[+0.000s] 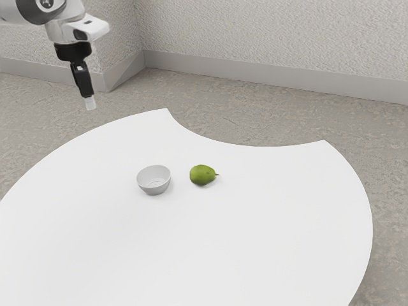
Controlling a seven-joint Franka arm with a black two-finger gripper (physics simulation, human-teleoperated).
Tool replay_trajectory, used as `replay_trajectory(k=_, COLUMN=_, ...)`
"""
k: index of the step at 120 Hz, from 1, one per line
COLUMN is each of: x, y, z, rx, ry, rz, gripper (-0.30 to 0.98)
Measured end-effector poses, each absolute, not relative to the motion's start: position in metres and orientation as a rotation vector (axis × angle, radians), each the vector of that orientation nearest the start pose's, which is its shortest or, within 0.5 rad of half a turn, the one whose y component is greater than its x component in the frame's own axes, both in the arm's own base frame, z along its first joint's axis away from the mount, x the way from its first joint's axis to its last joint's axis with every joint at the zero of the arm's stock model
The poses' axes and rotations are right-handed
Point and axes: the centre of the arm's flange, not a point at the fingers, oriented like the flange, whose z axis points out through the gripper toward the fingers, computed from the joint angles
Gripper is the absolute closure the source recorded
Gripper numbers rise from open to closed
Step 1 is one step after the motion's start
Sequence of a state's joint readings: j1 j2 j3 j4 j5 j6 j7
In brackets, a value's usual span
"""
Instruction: Place the pear in the bowl.
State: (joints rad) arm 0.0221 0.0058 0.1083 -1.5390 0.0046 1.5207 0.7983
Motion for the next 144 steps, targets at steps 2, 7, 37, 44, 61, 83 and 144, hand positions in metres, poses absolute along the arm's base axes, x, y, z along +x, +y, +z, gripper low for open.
replay_trajectory(k=2, x=0.547, y=0.073, z=0.632, rx=-2.973, ry=1.035, rz=0.038, gripper=0.00)
replay_trajectory(k=7, x=0.547, y=0.074, z=0.631, rx=-2.970, ry=1.044, rz=0.039, gripper=0.00)
replay_trajectory(k=37, x=0.551, y=0.075, z=0.626, rx=-2.951, ry=1.095, rz=0.050, gripper=0.00)
replay_trajectory(k=44, x=0.561, y=0.072, z=0.626, rx=-2.946, ry=1.111, rz=0.038, gripper=0.00)
replay_trajectory(k=61, x=0.642, y=0.012, z=0.594, rx=-2.848, ry=1.301, rz=0.034, gripper=0.00)
replay_trajectory(k=83, x=0.718, y=-0.008, z=0.525, rx=-2.782, ry=1.448, rz=0.010, gripper=0.00)
replay_trajectory(k=144, x=0.786, y=-0.012, z=0.305, rx=-2.812, ry=1.678, rz=-0.183, gripper=0.00)
